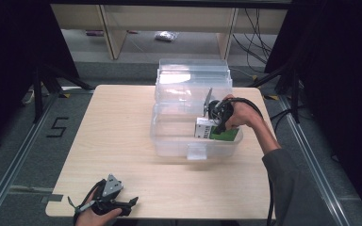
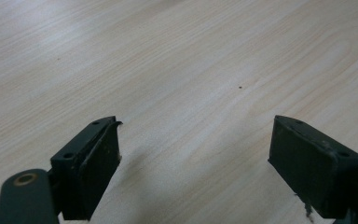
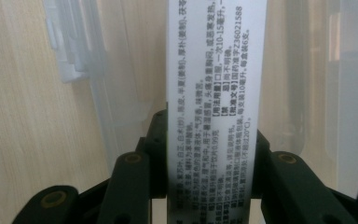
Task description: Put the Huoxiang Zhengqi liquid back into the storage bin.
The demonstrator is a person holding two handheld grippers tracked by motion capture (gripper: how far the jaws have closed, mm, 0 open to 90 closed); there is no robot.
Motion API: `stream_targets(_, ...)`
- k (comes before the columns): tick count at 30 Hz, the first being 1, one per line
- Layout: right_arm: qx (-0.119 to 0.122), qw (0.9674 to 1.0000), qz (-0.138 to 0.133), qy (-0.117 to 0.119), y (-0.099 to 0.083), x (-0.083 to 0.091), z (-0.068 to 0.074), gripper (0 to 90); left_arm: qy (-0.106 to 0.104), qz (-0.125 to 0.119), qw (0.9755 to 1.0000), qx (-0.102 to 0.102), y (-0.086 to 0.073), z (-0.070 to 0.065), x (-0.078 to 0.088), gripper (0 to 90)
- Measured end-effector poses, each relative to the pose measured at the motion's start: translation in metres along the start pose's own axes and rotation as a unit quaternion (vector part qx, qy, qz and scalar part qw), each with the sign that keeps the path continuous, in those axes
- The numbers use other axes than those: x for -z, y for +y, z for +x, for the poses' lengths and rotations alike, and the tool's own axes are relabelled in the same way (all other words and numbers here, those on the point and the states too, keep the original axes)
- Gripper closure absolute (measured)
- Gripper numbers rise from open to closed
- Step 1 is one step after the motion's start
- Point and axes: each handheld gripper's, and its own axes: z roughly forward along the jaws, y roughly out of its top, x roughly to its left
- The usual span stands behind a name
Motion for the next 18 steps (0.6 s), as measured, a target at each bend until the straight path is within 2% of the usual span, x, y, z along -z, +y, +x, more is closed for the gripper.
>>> stream_targets(1, -0.012, 0.9999, 0.005, 0.0, 0.0, -0.001, 0.0, 64.8, 0.001, 0.0, 1.0, 0.002, 0.0, 0.0, 0.0, 15.6)
stream_targets(2, -0.012, 0.9999, 0.005, 0.0, 0.0, -0.001, 0.0, 64.8, 0.001, 0.0, 1.0, 0.002, 0.0, 0.0, 0.0, 15.6)
stream_targets(3, 0.024, 0.9996, -0.014, -0.005, 0.0, -0.006, -0.005, 64.7, 0.0, -0.004, 1.0, 0.004, 0.0, -0.001, 0.0, 15.6)
stream_targets(5, 0.003, 1.0, -0.007, 0.006, 0.0, -0.007, -0.002, 64.7, 0.0, -0.001, 1.0, 0.004, 0.0, 0.0, 0.0, 15.6)
stream_targets(8, 0.007, 0.9999, -0.008, 0.004, -0.001, -0.01, -0.003, 64.7, 0.001, -0.004, 1.0, 0.005, 0.0, -0.001, 0.0, 15.6)
stream_targets(9, -0.009, 0.9999, 0.005, 0.011, -0.002, -0.011, -0.001, 64.7, 0.001, -0.001, 1.0, 0.003, 0.0, -0.001, 0.0, 15.5)
stream_targets(10, -0.009, 0.9998, 0.008, 0.013, -0.002, -0.012, -0.001, 64.7, -0.001, -0.004, 1.0, 0.001, 0.0, 0.0, 0.0, 15.6)
stream_targets(11, 0.002, 1.0, 0.002, 0.009, -0.003, -0.014, -0.002, 64.7, 0.0, -0.004, 1.0, 0.001, 0.0, 0.0, -0.001, 15.6)
stream_targets(13, -0.005, 0.9999, 0.008, 0.013, -0.005, -0.015, -0.001, 64.7, 0.0, -0.004, 1.0, 0.002, 0.0, 0.0, -0.001, 15.6)
stream_targets(16, 0.007, 0.9998, 0.009, 0.014, -0.004, -0.018, 0.0, 64.6, -0.003, 0.001, 1.0, -0.002, 0.0, 0.0, 0.0, 15.6)
stream_targets(17, 0.004, 0.9999, 0.007, 0.013, -0.004, -0.018, 0.0, 64.6, -0.003, -0.001, 1.0, 0.001, 0.0, 0.0, 0.0, 15.6)
stream_targets(18, 0.016, 0.9998, -0.003, 0.012, -0.005, -0.02, -0.002, 64.6, -0.003, -0.001, 1.0, 0.001, 0.0, 0.0, 0.0, 15.5)
